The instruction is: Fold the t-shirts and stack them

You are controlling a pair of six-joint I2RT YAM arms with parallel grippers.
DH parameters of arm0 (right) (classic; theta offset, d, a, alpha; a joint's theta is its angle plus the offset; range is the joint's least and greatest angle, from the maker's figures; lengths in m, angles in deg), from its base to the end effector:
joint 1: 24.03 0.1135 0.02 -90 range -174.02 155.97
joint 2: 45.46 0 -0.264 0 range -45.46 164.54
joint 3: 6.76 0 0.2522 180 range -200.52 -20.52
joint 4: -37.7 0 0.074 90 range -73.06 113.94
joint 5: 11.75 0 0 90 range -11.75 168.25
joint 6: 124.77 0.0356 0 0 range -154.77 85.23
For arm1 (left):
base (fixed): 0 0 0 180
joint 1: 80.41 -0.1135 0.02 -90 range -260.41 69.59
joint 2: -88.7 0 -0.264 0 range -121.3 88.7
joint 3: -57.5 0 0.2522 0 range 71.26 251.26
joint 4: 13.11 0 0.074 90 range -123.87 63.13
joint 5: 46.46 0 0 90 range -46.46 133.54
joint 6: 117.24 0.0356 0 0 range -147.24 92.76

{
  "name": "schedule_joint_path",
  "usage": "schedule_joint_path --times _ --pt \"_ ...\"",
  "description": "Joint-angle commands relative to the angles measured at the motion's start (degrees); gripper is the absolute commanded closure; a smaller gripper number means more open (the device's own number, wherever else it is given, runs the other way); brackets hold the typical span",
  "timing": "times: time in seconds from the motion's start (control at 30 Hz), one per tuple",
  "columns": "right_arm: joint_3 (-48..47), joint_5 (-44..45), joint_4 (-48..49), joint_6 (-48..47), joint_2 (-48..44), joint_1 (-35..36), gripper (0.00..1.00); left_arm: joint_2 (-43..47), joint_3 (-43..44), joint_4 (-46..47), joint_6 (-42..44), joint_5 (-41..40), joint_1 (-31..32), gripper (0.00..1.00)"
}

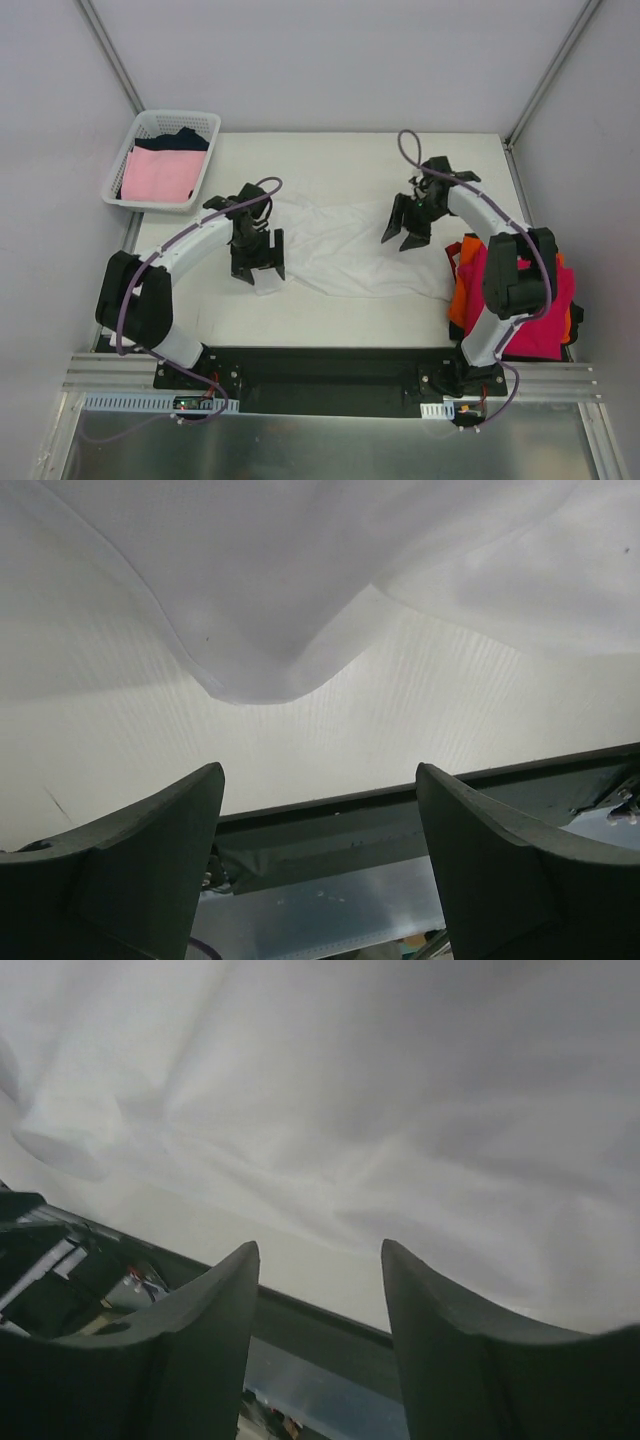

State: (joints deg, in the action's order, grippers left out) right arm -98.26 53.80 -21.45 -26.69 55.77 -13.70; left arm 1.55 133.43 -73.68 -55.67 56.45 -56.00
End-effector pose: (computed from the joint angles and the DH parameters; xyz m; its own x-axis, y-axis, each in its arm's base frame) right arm 0.3499 0.0788 0.2306 -0.9522 -0.0435 -0.3025 -0.1779 0.8837 0.4329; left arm 0.2592 -0.1264 0.2248 -0.9827 -0.0636 -0.1738 -0.0017 0.9421 -0.3354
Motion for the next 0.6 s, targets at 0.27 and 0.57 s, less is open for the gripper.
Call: schedule_joint_path --times 0.27,0.57 --pt "1.7 2.6 -0.8 0.5 -0.2 10.9 0.99 -11.0 16.0 2.9 -2.5 3.4 0.3 0.99" --pt "-2.4 2.5 -0.8 1.4 6.9 14.4 0.99 -22.5 19.7 4.2 -0.5 2.7 0.3 1.00"
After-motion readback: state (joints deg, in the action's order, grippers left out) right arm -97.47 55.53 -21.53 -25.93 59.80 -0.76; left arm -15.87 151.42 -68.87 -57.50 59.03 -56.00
